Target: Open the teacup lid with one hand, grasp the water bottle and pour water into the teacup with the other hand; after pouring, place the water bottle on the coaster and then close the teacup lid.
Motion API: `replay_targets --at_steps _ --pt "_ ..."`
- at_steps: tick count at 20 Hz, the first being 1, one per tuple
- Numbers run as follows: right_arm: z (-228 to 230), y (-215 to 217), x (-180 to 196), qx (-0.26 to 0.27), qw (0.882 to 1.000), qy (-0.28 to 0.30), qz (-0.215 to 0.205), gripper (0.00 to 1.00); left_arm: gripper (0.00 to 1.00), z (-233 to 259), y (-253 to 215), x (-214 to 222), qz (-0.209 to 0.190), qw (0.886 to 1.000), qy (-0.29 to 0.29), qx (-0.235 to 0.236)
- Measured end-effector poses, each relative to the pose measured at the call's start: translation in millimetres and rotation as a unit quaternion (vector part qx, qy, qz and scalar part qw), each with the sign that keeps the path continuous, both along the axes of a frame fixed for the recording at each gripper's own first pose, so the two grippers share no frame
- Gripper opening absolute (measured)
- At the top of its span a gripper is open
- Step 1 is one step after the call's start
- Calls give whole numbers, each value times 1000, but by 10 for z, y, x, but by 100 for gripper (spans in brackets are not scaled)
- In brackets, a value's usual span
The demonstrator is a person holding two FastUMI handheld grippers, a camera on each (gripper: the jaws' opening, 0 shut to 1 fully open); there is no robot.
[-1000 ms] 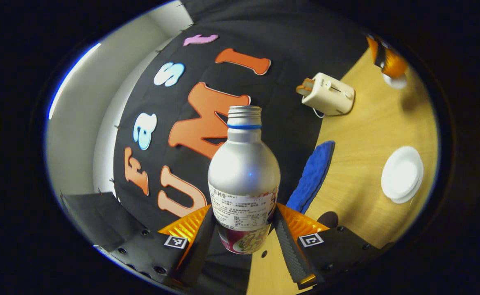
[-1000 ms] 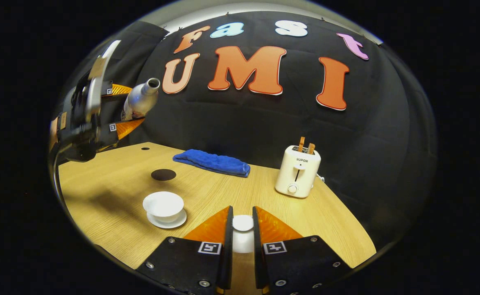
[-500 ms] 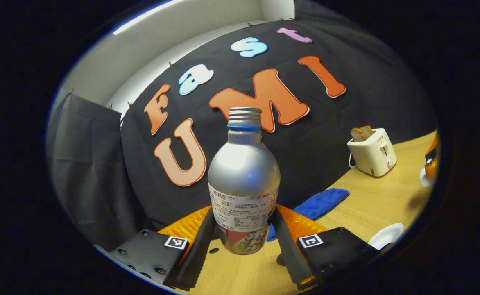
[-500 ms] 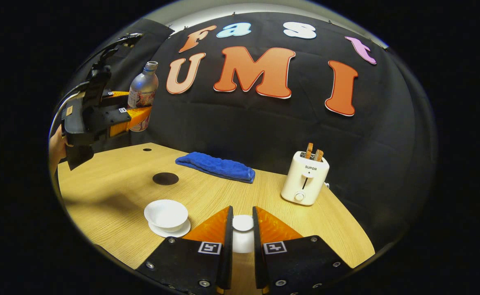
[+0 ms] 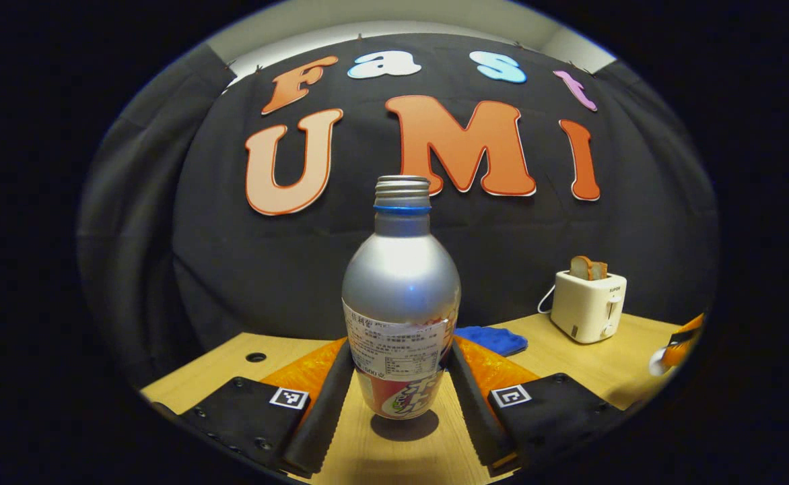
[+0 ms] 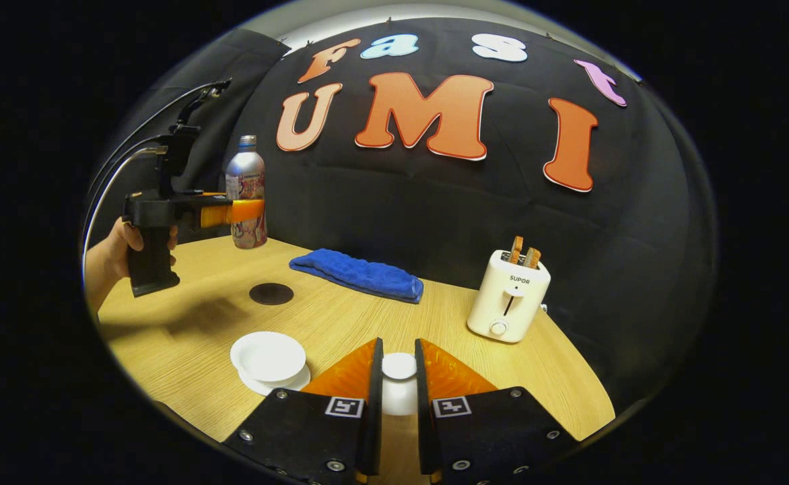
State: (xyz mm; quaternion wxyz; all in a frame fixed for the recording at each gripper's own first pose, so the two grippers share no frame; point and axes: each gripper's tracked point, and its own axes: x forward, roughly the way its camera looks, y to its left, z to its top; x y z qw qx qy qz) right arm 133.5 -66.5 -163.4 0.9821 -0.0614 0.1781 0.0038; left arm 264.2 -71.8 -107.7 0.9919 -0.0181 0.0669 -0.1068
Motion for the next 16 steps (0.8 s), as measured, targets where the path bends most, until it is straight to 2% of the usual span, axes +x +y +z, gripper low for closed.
replay_targets --at_steps 4,11,16 --pt "-8 1 29 3 1000 0 0 23 83 -356 25 164 7 999 36 -30" --pt "-14 122 97 23 1000 0 12 23 83 -1016 -56 365 8 995 96 -32" --pt "1 327 157 41 999 -2 31 23 83 -1241 -99 414 -2 992 122 -31"
